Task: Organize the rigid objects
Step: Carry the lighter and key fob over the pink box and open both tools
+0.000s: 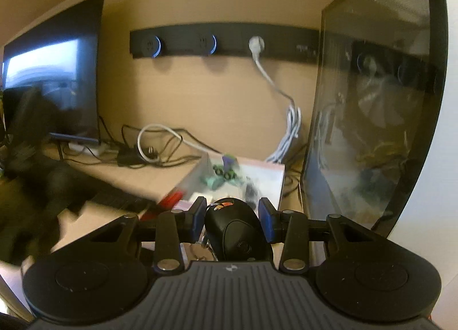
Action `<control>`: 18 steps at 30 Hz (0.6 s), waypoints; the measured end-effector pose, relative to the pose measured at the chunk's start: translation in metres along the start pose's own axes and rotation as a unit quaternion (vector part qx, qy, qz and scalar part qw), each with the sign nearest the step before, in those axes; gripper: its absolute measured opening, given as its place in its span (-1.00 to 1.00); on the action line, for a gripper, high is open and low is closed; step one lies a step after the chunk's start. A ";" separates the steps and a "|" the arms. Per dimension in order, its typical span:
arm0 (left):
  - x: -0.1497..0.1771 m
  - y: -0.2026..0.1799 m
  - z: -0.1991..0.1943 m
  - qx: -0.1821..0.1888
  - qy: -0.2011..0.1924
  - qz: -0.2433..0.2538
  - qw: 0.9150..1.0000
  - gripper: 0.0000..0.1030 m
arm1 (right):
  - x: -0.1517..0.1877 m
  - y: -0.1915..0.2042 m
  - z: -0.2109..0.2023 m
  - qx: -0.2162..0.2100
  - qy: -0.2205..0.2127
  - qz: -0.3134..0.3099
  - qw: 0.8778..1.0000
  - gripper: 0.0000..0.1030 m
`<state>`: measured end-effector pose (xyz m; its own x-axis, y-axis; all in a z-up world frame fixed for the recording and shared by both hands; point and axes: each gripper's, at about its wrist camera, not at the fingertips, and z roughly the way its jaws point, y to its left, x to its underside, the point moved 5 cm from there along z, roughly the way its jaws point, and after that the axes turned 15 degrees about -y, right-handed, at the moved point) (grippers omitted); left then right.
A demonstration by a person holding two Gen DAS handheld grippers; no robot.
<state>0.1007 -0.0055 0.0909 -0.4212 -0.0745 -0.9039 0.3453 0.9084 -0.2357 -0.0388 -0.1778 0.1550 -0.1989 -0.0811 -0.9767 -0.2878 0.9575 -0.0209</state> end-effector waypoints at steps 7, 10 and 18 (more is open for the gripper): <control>-0.016 0.018 0.085 -0.023 0.013 -0.005 1.000 -0.48 | 0.012 0.012 -0.005 0.001 0.013 -0.009 1.000 -0.24; -0.015 0.024 0.073 -0.035 -0.019 -0.036 0.999 -0.48 | 0.021 0.009 -0.005 0.012 0.029 -0.007 0.999 -0.24; 0.028 0.030 0.002 -0.023 -0.007 -0.080 0.997 -0.48 | 0.014 -0.010 0.030 0.026 0.044 0.031 0.998 -0.24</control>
<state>0.1005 0.0187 0.0581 -0.4557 -0.2254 -0.8611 0.2366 0.9020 -0.3613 -0.0109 -0.1800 0.1356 -0.2963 -0.0426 -0.9541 -0.2232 0.9744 0.0258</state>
